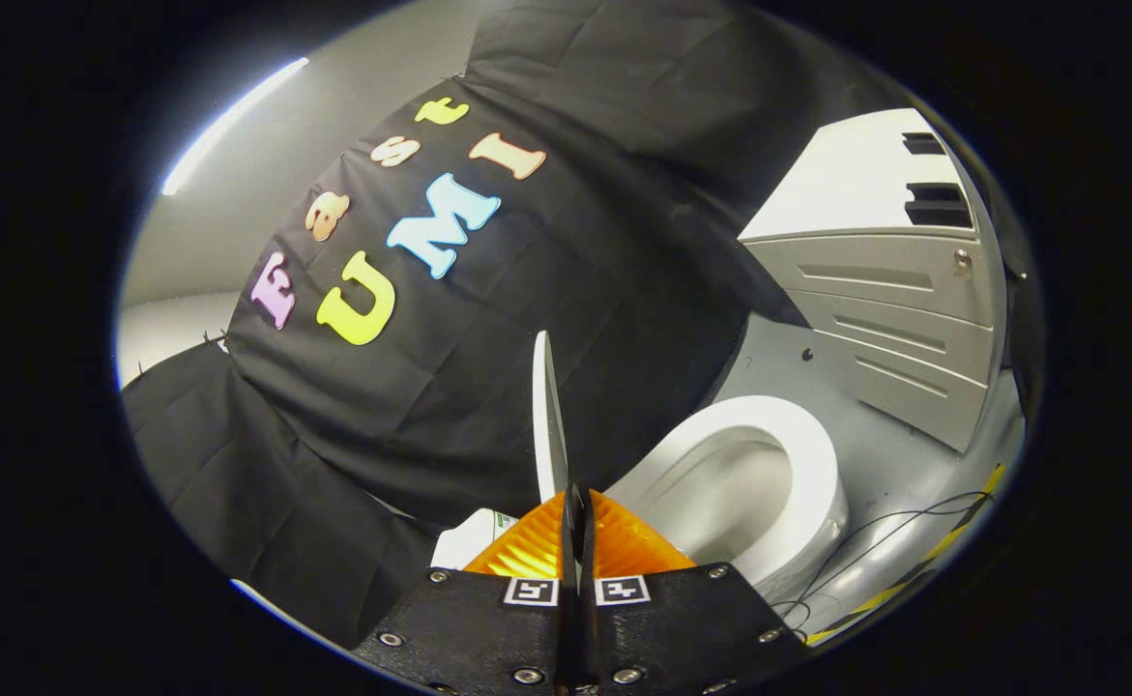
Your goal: Open the toilet lid.
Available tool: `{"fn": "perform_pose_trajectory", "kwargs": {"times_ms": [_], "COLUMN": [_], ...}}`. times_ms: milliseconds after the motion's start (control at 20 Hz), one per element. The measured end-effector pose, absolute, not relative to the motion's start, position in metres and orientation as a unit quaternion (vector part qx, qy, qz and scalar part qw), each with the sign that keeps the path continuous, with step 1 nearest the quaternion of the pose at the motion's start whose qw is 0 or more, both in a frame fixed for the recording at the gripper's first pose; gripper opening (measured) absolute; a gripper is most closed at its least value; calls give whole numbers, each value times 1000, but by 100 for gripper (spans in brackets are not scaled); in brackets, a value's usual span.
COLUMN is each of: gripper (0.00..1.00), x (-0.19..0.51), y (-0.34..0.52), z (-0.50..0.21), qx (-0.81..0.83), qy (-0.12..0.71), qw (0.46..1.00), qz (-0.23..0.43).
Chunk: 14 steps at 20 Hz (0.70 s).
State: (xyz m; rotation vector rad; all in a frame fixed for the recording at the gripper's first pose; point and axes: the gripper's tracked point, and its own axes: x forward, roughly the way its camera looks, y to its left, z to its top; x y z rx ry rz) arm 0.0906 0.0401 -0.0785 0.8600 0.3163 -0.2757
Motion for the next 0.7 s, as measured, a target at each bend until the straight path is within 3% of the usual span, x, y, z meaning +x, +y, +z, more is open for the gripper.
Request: {"fn": "perform_pose_trajectory", "kwargs": {"times_ms": [700], "gripper": [0], "x": [114], "y": [115], "z": [-19], "qx": [294], "qy": [140], "qw": [942], "qz": [-78]}}
